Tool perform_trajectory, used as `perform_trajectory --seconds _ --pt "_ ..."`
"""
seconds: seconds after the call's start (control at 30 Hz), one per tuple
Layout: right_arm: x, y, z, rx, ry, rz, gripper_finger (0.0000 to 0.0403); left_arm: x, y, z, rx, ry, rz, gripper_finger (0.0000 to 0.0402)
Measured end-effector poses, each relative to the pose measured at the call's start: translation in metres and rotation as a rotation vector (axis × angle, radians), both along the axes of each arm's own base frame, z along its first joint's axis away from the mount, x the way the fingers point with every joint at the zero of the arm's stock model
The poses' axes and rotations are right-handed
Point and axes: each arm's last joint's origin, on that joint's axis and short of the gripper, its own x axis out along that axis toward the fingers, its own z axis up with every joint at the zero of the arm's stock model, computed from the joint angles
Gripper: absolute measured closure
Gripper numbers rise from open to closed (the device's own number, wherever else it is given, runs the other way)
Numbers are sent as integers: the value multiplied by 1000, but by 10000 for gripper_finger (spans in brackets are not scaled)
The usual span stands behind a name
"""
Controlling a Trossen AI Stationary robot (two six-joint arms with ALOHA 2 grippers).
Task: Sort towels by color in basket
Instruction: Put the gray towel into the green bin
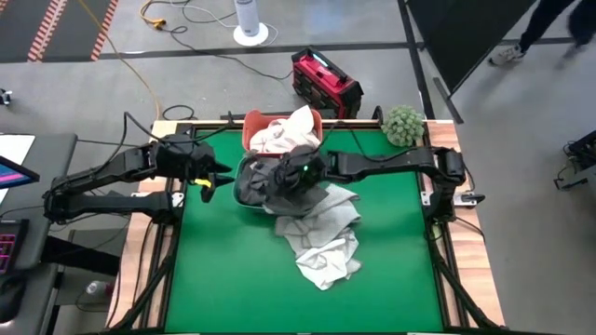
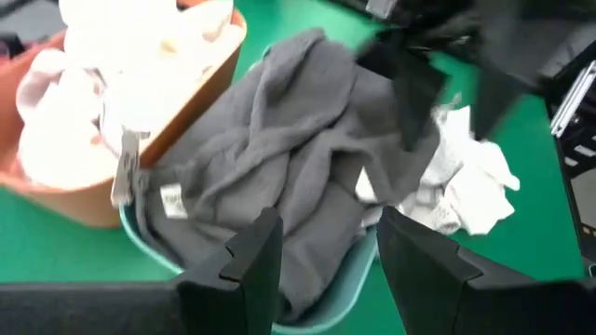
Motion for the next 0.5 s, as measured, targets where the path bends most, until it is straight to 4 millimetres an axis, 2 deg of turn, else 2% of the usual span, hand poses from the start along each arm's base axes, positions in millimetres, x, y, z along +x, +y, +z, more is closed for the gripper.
perform_trajectory --seconds 0.13,0.23,0.43,0.5 --pt "-7 -18 1 -67 41 -53 117 3 1 5 38 -49 -12 235" --pt "-7 -30 -10 -106 97 -56 117 6 2 7 55 -81 -14 235" --pt "4 -43 -63 -85 264 -27 117 11 4 7 77 -78 2 235" --pt "6 -43 -74 -76 291 -19 117 12 5 6 79 -72 9 235"
